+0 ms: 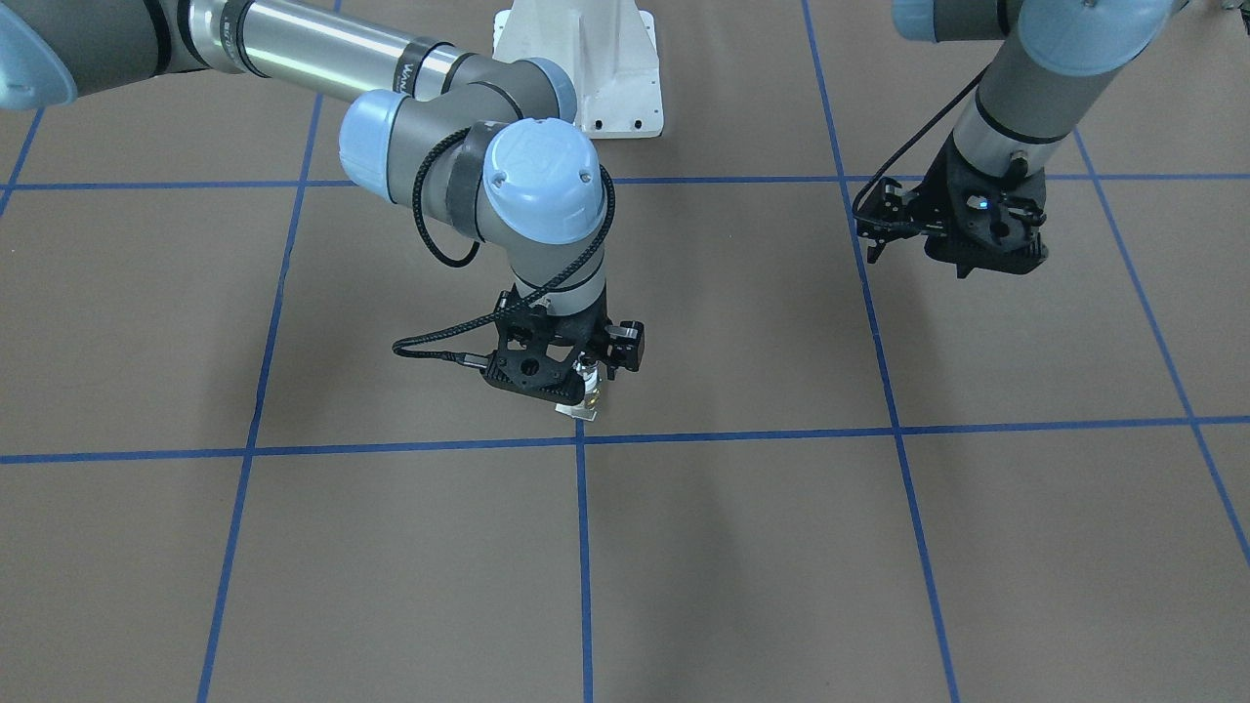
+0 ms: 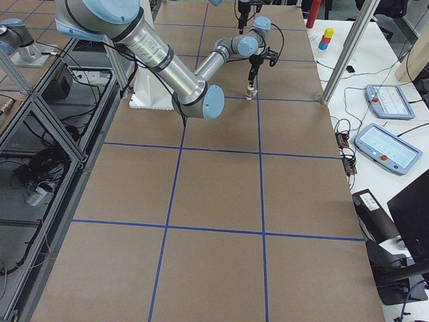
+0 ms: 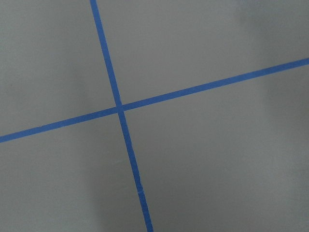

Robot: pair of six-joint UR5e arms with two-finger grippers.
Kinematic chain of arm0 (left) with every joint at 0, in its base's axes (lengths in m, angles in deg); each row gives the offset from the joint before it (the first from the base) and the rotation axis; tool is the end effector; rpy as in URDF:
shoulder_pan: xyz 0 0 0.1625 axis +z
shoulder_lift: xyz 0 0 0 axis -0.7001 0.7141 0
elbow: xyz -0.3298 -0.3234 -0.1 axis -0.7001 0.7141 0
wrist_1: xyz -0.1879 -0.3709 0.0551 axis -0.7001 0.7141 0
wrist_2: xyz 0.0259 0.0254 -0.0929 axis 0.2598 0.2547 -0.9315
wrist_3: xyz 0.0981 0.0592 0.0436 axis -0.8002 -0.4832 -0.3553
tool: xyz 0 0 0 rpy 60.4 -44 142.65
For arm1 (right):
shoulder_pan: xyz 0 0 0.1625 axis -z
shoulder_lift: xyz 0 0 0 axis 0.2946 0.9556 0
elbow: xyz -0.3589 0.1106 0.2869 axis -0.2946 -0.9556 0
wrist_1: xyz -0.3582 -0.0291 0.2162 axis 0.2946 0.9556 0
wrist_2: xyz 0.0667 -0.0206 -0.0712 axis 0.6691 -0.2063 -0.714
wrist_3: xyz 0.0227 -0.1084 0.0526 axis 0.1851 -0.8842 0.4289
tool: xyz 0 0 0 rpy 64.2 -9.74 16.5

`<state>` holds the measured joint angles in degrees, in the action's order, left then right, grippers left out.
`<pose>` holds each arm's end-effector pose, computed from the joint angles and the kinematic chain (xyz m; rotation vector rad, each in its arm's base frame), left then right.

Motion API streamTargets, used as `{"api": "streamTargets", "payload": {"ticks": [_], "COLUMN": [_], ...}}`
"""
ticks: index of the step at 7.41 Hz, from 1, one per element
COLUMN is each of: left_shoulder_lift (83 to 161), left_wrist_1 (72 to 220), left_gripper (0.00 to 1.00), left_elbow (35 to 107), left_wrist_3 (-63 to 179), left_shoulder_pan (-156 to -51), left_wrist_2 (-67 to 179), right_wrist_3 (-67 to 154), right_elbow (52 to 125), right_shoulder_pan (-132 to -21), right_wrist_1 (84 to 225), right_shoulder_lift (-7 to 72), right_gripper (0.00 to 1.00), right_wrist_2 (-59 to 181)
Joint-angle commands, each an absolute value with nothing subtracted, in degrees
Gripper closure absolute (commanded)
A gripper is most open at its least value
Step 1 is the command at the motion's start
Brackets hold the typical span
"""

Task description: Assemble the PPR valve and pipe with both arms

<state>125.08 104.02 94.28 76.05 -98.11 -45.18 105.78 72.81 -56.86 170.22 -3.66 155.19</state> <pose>0.2969 -0.5170 0.3401 0.1317 0.7675 0.2173 -0.5876 -0.5884 0.1685 -0.1145 -0.8279 0.2988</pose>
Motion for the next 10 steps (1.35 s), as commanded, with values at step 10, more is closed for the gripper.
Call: {"api": "streamTargets", "payload": {"ticks": [10], "left_shoulder_lift": [109.6], "left_wrist_1": [108.3], "left_gripper": [0.01], "left_elbow": [87.4], "left_wrist_3": [36.1], "left_shoulder_pan": [-121.1], "left_wrist_2": [-53.5], "right_wrist_3": [39.9], "right_elbow": [107.5], "right_shoulder_pan": [-93.6], "right_wrist_1": [170.0], "right_shoulder_lift": [56.6], "right_gripper": [0.00], "right_wrist_2": [169.9]}}
